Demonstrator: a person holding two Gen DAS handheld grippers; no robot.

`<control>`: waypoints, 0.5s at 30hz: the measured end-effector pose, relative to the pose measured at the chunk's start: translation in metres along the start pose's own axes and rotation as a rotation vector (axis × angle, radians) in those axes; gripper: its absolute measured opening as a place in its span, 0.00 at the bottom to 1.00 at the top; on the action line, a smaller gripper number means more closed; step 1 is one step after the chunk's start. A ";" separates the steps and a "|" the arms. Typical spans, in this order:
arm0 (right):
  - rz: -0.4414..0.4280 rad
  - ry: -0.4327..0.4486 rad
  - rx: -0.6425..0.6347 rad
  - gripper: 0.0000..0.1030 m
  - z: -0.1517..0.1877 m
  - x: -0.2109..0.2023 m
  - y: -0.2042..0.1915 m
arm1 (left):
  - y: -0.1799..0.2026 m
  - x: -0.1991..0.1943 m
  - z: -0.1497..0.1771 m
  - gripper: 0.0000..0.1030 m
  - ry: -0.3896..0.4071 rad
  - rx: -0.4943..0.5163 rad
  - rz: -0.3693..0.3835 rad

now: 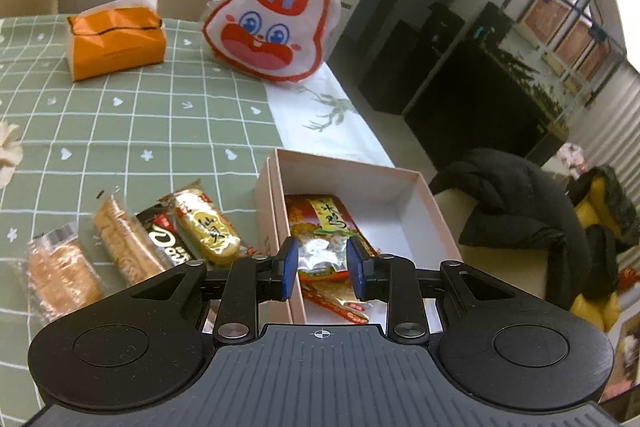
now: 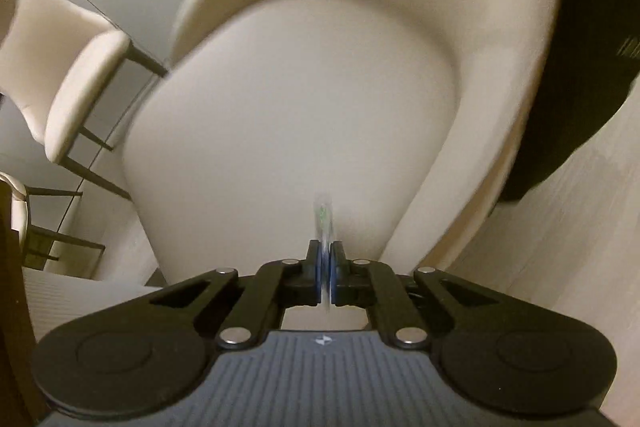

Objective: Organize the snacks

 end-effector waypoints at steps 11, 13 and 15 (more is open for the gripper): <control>0.028 0.264 -0.054 0.03 -0.040 -0.219 0.020 | -0.020 -0.024 0.009 0.29 -0.052 -0.105 0.098; 0.008 0.335 -0.089 0.03 -0.038 -0.266 0.004 | -0.022 -0.024 0.014 0.29 -0.104 -0.081 0.085; -0.013 0.387 -0.132 0.03 -0.030 -0.312 -0.017 | -0.024 -0.024 0.024 0.29 -0.159 -0.048 0.088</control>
Point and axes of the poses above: each gripper's, at about its wrist camera, not at the fingertips, and x roughly the way its jaws point, y to its right, z to its underside, the point moved 9 cm from there along x, roughly the way its jaws point, and after that the axes turned 10 degrees about z, right-handed, at the moved point
